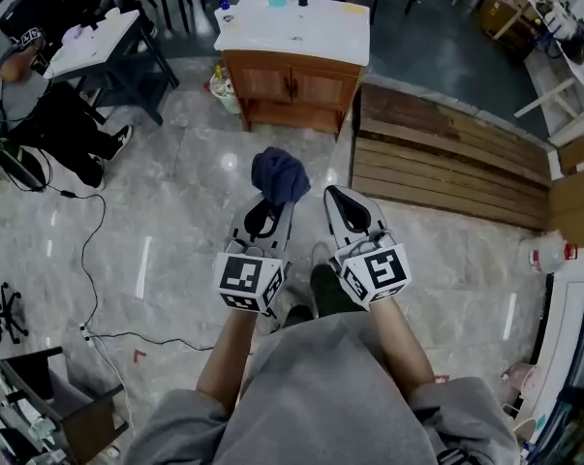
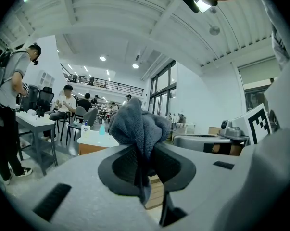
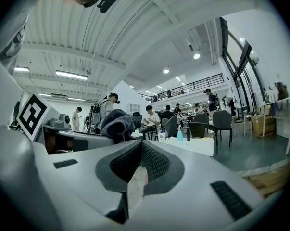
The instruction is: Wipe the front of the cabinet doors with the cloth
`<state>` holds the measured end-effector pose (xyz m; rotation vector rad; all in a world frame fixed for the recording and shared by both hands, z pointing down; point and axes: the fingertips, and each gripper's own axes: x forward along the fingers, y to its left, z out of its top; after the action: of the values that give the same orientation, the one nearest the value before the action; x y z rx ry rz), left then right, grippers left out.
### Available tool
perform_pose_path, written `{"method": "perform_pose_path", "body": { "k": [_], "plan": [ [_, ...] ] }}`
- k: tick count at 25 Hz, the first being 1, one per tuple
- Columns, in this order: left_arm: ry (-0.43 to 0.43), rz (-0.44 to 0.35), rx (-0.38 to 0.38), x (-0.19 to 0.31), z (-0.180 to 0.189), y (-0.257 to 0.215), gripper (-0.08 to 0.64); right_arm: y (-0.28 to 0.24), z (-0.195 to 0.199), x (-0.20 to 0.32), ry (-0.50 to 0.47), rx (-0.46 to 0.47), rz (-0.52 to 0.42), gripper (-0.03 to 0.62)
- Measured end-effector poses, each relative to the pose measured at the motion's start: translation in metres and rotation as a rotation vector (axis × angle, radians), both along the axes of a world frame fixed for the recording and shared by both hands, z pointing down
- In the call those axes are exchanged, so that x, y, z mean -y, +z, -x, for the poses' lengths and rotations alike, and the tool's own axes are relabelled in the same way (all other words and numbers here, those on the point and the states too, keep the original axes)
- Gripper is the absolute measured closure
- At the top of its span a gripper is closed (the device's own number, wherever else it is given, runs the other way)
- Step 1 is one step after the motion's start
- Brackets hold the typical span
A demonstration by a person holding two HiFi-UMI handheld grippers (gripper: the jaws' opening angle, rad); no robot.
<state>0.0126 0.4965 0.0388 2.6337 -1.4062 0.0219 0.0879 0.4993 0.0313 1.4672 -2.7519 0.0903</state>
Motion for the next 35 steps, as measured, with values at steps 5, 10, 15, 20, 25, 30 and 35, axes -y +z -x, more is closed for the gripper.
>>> {"method": "perform_pose_path", "body": {
  "k": [5, 10, 15, 20, 25, 30, 35],
  "plan": [
    [-0.006, 0.029, 0.016, 0.034, -0.006, 0.015, 0.488, 0.014, -0.008, 0.037, 0.003, 0.013, 0.026, 0.580],
    [-0.020, 0.032, 0.035, 0.081, -0.016, 0.015, 0.488, 0.020, -0.016, 0.086, -0.017, 0.025, 0.038, 0.580],
    [-0.035, 0.035, 0.053, 0.128, -0.032, 0.013, 0.488, 0.020, -0.031, 0.134, -0.032, 0.045, 0.045, 0.580],
    [-0.054, 0.037, 0.072, 0.163, -0.048, 0.014, 0.488, 0.022, -0.051, 0.174, -0.042, 0.067, 0.055, 0.580],
    [-0.070, 0.043, 0.086, 0.190, -0.059, 0.015, 0.488, 0.025, -0.065, 0.202, -0.052, 0.083, 0.064, 0.580],
    [-0.070, 0.054, 0.096, 0.208, -0.062, 0.019, 0.488, 0.027, -0.067, 0.221, -0.055, 0.092, 0.076, 0.580],
    [-0.071, 0.065, 0.098, 0.227, -0.057, 0.026, 0.488, 0.035, -0.061, 0.239, -0.056, 0.095, 0.091, 0.580]
  ]
}}
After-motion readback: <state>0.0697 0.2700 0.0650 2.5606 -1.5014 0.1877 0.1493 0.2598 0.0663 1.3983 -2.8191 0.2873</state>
